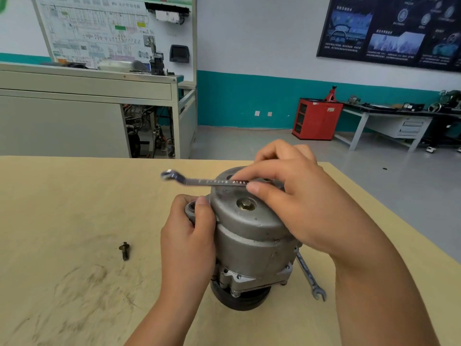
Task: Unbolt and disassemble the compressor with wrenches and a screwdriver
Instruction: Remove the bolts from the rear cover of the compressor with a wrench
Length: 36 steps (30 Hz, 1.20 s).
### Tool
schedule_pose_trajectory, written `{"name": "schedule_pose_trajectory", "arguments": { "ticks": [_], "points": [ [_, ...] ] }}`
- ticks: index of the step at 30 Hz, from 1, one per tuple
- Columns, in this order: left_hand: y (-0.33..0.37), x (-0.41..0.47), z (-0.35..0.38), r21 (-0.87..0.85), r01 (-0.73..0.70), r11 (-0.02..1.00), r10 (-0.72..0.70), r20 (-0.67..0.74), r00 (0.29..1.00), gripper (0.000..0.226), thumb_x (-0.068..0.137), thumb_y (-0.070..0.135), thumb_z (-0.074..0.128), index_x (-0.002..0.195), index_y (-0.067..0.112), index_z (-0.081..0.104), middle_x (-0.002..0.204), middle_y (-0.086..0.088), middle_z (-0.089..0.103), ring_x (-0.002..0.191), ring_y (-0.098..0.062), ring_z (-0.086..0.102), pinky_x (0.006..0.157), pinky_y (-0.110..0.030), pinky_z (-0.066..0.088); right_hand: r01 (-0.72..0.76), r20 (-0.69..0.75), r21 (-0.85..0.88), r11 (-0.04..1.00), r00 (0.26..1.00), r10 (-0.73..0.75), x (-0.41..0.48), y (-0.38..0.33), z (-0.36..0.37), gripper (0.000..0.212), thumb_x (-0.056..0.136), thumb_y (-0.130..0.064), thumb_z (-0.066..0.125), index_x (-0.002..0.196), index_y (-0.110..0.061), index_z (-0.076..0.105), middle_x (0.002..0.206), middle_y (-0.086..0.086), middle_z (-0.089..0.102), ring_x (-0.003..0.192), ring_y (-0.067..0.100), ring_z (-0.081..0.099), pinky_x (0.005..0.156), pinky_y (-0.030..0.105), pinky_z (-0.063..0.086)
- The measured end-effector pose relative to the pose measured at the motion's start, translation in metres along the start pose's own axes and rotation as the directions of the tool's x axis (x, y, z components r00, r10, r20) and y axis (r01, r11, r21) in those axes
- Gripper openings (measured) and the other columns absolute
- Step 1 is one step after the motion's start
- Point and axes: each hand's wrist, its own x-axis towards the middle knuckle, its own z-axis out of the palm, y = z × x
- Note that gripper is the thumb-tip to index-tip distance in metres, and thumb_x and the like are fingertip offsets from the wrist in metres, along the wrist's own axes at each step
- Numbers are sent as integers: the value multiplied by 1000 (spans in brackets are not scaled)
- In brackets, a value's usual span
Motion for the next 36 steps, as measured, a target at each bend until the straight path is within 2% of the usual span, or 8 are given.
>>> {"name": "schedule_pose_trajectory", "arguments": {
  "ticks": [3, 7, 12, 16, 20, 24, 29, 36],
  "points": [
    [-2, -1, -1, -53, 31, 998, -31, 7, 1000, 26, 86, 40, 46, 67, 23, 45, 51, 10, 46, 46, -4, 39, 50, -30, 37, 107, -116, 50, 993, 988, -101, -22, 7, 8, 24, 94, -23, 55, 100, -38, 71, 97, -20, 44, 101, 7, 35, 89, 17, 27],
    [-1, -1, 0, 14, -25, 1000, 25, -3, 1000, 28, 86, 41, 46, 67, 21, 42, 54, 17, 51, 49, 1, 43, 49, -13, 36, 186, -326, 99, 978, 934, -145, -49, 22, 27, 19, 86, -35, 56, 100, -40, 68, 108, -19, 49, 107, 8, 43, 91, 13, 32],
    [3, -2, 0, 18, 29, 999, -29, -6, 1000, 33, 84, 45, 38, 69, 16, 44, 56, 14, 51, 48, -6, 40, 52, -48, 42, 294, -616, 199, 935, 779, -114, -53, 34, 39, 19, 90, -44, 56, 95, -29, 67, 105, -12, 65, 105, 21, 57, 91, 25, 43],
    [6, -3, -1, -6, 74, 997, -74, 1, 997, 34, 81, 49, 38, 68, 18, 42, 55, 11, 48, 52, -19, 45, 52, -56, 45, 252, -613, 685, 683, 706, 355, -43, 34, 47, 17, 92, -24, 52, 86, -27, 67, 91, -7, 73, 96, 12, 66, 83, 15, 48],
    [9, -4, 0, 2, 51, 999, -51, 7, 999, 29, 83, 45, 40, 64, 22, 39, 52, 16, 48, 47, -6, 39, 51, -54, 45, 64, -485, 833, 550, 563, 669, -24, 33, 40, 6, 82, -24, 59, 88, -24, 62, 73, -19, 68, 72, -10, 62, 58, 2, 42],
    [7, -4, -1, 1, 55, 999, -55, -2, 999, 29, 82, 46, 38, 65, 22, 40, 53, 14, 48, 46, -7, 39, 50, -52, 44, -141, -262, 873, 466, 671, 694, -11, 37, 25, 6, 90, -21, 62, 92, -18, 66, 69, -17, 68, 62, -8, 61, 50, 5, 43],
    [3, -2, 1, 15, 0, 1000, 0, -16, 1000, 30, 82, 43, 37, 67, 18, 43, 56, 19, 52, 50, -1, 44, 49, -14, 37, -347, -138, 639, 686, 826, 546, 7, 30, 8, 18, 82, -13, 62, 69, -15, 74, 64, -13, 69, 62, -1, 60, 52, 14, 47],
    [0, -2, -1, 8, -19, 1000, 19, -27, 999, 34, 92, 39, 40, 68, 17, 46, 55, 14, 52, 48, -2, 42, 44, -16, 34, -79, -74, 192, 978, 993, 94, 0, 9, 2, 15, 84, -34, 61, 75, -36, 73, 93, -23, 61, 100, -1, 50, 89, 19, 36]
  ]
}}
